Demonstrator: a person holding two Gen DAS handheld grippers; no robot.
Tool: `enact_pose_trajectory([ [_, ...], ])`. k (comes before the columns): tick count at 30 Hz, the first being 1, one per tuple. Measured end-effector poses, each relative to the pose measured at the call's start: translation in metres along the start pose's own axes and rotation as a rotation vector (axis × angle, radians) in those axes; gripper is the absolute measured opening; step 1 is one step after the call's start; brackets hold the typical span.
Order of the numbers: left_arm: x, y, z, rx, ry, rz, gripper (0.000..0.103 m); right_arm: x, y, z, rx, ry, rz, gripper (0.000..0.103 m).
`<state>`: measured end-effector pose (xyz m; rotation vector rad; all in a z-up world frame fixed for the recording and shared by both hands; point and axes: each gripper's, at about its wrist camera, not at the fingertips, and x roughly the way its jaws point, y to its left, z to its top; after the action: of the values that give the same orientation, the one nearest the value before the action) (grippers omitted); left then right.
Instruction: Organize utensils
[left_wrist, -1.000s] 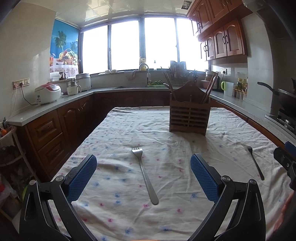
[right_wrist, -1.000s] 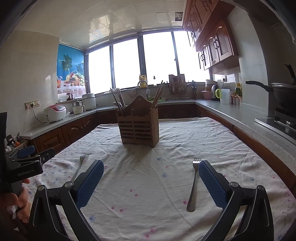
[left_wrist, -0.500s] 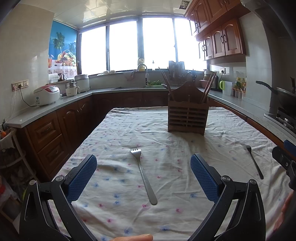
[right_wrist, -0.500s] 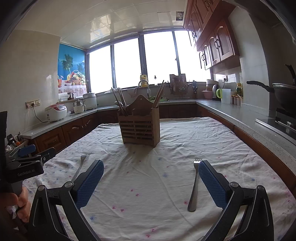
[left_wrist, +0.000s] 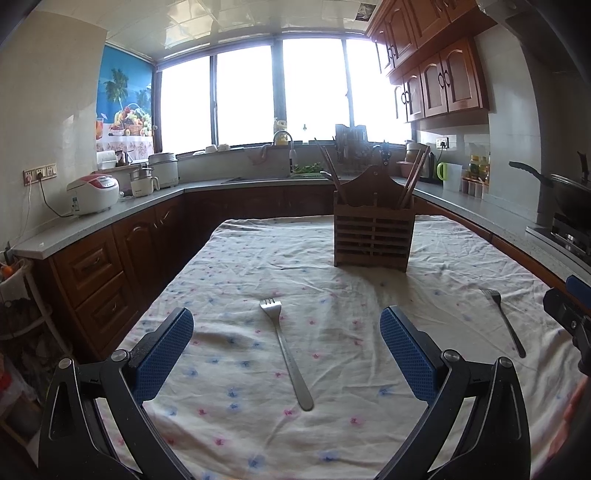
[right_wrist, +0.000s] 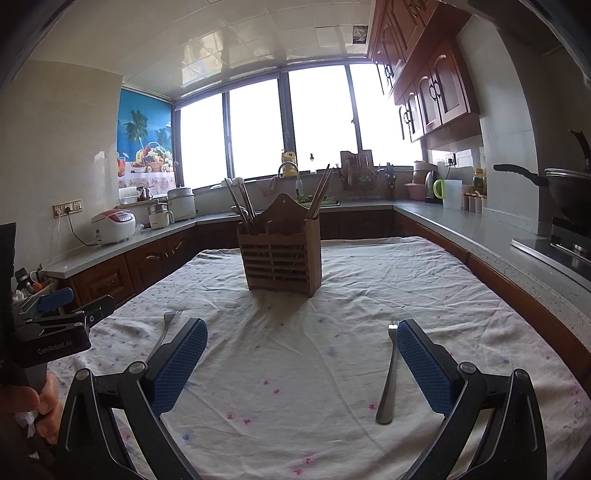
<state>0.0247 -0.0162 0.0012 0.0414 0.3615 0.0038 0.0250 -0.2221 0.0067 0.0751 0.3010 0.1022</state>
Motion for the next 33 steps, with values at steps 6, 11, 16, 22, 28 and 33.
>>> enact_pose_trajectory([
  [6, -0.0001, 0.0005, 0.0006, -0.001, 0.002, -0.002, 0.103, -0.0003, 0.001, 0.0015, -0.003, -0.003, 0.003, 0.103],
  [11, 0.0016, 0.0004, 0.001, 0.003, 0.006, -0.009, 0.103, -0.0005, 0.0018, 0.0025, -0.003, -0.003, 0.004, 0.103],
  [16, 0.0011, 0.0001, 0.0018, 0.002, 0.004, -0.012, 0.103, -0.0006, 0.0017, 0.0027, -0.002, -0.004, 0.004, 0.103],
  [22, 0.0018, -0.0004, 0.003, -0.002, 0.01, -0.016, 0.103, -0.0003, 0.0018, 0.0031, -0.002, -0.004, 0.005, 0.103],
  [28, 0.0026, -0.0009, 0.0029, 0.0, 0.013, -0.017, 0.103, -0.0001, 0.0019, 0.0039, -0.002, -0.004, 0.002, 0.103],
  [33, 0.0055, -0.0012, 0.003, 0.001, 0.019, -0.027, 0.103, 0.0011, -0.0011, 0.0066, 0.004, -0.003, -0.004, 0.103],
])
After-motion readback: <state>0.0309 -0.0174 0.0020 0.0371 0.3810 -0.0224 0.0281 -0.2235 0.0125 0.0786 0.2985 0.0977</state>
